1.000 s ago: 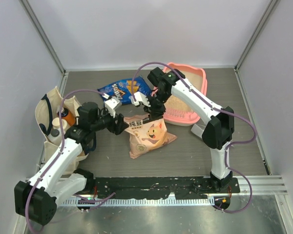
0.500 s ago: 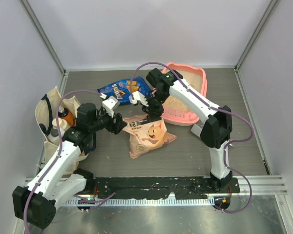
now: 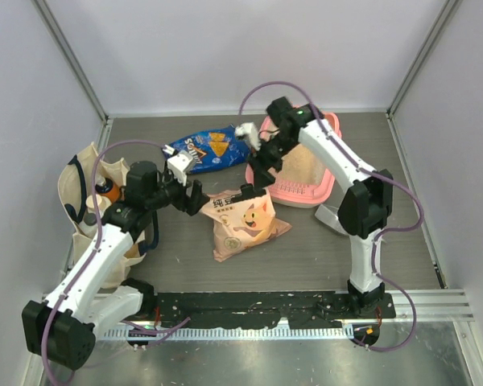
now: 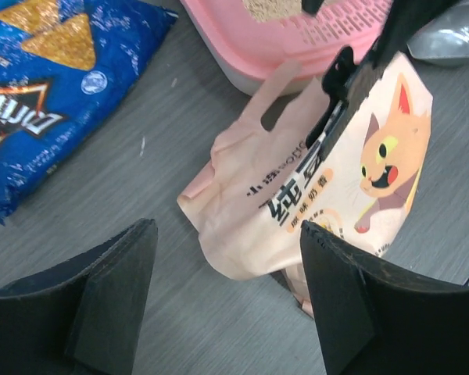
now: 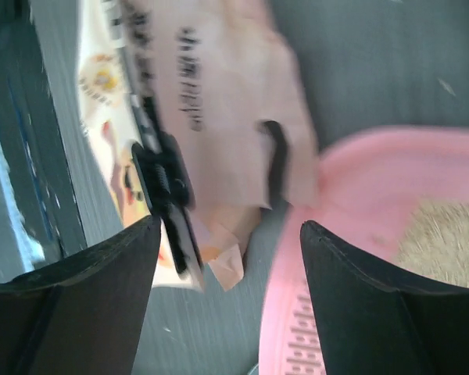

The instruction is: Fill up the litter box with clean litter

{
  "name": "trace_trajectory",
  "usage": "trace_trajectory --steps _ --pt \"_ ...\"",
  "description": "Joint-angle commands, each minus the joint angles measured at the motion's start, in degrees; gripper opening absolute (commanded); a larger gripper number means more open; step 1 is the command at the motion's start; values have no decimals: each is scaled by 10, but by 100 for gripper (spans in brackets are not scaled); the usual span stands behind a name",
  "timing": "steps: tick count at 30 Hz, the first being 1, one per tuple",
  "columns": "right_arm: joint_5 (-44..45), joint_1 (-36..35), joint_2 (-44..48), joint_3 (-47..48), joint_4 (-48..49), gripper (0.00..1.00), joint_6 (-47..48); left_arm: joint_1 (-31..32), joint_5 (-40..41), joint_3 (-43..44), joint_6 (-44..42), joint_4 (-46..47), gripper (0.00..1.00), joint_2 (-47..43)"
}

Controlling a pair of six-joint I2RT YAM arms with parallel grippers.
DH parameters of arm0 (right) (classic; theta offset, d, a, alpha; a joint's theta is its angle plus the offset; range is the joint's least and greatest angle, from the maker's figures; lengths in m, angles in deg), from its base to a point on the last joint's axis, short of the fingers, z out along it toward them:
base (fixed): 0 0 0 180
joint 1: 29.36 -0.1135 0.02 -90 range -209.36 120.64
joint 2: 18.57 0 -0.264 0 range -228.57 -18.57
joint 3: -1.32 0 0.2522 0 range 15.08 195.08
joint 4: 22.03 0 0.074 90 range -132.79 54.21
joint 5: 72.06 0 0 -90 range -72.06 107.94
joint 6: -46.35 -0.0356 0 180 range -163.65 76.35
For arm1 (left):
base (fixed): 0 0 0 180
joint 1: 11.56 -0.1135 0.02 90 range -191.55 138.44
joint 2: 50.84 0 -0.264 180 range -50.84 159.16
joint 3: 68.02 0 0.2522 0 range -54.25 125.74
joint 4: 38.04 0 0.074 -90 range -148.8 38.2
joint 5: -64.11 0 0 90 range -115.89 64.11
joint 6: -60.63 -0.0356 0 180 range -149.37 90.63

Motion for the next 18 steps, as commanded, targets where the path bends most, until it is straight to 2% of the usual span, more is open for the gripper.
trace_trajectory --steps 1,4,5,9,10,12,15,18 --pt "-73 124 58 16 134 78 -226 -14 23 63 6 24 79 31" --pt "-72 178 79 -35 178 78 -322 -26 51 92 24 43 88 65" --pt "-63 190 85 -51 198 78 -334 -29 58 101 25 44 99 76" --pt "89 219 112 -104 244 79 -428 -31 96 145 36 52 100 144" --pt "186 224 116 -116 263 79 -471 -31 103 155 52 56 100 153" --pt "273 227 133 -130 284 80 -510 -32 119 158 59 74 100 171" --pt "397 229 151 -144 307 82 -524 -32 148 158 74 109 100 186" --pt "447 231 176 -160 314 82 -512 -34 168 165 84 129 100 212"
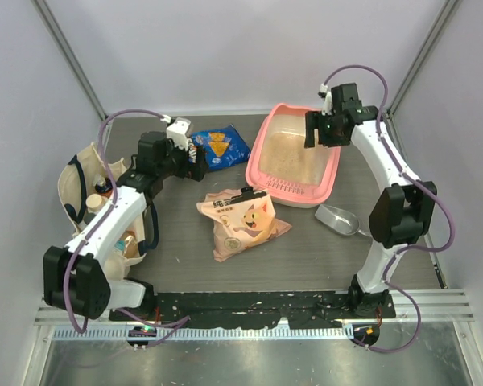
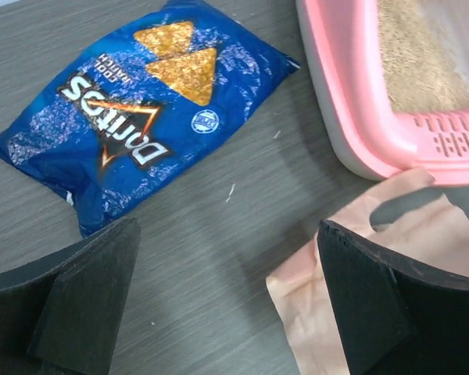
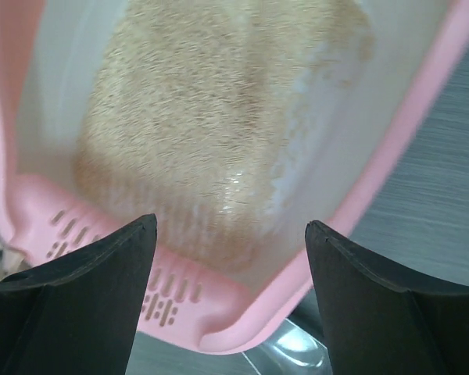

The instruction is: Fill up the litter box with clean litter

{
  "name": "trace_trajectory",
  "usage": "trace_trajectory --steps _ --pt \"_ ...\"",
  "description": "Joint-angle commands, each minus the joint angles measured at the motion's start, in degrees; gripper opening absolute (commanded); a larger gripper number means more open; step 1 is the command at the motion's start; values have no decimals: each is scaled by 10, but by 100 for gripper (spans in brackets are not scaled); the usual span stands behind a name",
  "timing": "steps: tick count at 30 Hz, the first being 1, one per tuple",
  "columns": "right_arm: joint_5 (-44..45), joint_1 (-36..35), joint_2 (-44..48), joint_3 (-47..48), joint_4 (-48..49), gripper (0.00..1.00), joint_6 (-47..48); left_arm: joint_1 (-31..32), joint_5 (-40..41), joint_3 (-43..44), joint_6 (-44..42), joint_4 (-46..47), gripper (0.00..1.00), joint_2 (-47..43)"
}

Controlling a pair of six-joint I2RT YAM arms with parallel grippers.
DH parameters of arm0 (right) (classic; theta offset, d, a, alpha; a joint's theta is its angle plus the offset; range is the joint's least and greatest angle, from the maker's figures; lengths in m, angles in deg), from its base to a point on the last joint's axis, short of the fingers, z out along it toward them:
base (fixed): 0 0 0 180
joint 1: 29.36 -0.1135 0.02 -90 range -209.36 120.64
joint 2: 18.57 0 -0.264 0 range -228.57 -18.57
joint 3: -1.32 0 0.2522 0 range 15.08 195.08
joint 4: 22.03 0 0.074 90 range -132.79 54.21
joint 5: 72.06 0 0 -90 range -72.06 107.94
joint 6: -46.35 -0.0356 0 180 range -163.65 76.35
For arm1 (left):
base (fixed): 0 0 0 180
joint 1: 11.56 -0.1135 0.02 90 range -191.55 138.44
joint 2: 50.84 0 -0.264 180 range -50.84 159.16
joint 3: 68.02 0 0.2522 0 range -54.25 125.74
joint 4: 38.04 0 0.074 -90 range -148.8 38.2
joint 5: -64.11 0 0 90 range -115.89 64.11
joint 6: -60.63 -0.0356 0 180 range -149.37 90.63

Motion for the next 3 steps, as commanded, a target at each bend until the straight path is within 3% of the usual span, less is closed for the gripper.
trace_trajectory --steps 1,3 --pt "162 4 67 -18 52 82 -35 -6 50 39 27 68 100 34" --pt "191 10 89 -27 65 83 -30 -8 60 57 33 63 100 49"
